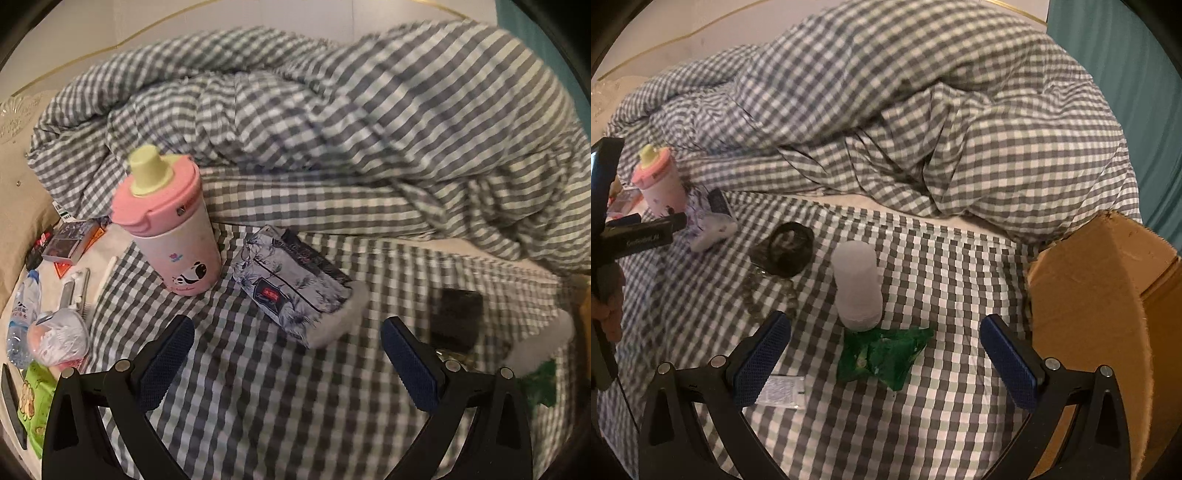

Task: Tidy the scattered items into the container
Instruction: 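Grasp the floral tissue pack with the left gripper while the right grasps the green snack bag, then lift the tissue pack with the left gripper while the right carries the green bag over the box, then open the left gripper dropping the tissue pack while the right releases the green bag into the box, then withdraw both grippers from the box toward the bottle and bracelet, then lower the left gripper toward the white tube while the right approaches the frosted bottle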

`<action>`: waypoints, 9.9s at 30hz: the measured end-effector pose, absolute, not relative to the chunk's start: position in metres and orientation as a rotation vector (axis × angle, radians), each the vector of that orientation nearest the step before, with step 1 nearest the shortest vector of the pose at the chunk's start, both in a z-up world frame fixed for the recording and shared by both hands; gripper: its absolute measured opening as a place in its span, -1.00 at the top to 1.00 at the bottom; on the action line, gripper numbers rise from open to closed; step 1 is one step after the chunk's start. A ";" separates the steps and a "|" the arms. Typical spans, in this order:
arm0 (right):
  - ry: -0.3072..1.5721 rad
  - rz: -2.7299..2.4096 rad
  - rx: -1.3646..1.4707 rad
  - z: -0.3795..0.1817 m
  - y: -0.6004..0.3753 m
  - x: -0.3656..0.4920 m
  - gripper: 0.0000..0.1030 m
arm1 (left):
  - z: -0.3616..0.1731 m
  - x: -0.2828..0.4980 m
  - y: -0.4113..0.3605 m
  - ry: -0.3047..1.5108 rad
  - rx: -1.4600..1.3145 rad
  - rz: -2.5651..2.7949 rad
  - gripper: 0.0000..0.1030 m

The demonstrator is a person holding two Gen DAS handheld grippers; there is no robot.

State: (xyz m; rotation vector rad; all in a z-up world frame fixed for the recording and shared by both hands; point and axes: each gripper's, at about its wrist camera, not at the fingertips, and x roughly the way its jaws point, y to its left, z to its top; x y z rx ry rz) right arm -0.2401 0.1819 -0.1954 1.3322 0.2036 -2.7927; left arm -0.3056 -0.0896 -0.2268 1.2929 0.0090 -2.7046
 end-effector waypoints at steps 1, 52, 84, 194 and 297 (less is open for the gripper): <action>0.204 -2.793 1.336 -0.198 0.183 -0.243 -1.00 | -0.232 -0.311 -0.091 0.012 1.298 -2.695 -1.00; 0.064 -2.651 1.549 -0.266 0.198 -0.252 0.29 | -0.227 -0.301 -0.087 0.082 1.255 -2.805 0.52; 0.002 -2.885 1.001 -0.077 0.211 -0.121 0.30 | -0.069 -0.151 -0.048 0.060 0.884 -3.020 0.52; -0.194 -3.193 1.131 -0.092 0.509 -0.080 0.29 | -0.131 -0.123 0.364 -0.487 1.378 -3.447 0.26; 0.148 -2.995 0.812 -0.023 0.218 -0.061 -0.97 | -0.064 -0.075 -0.017 0.028 0.968 -3.106 -1.00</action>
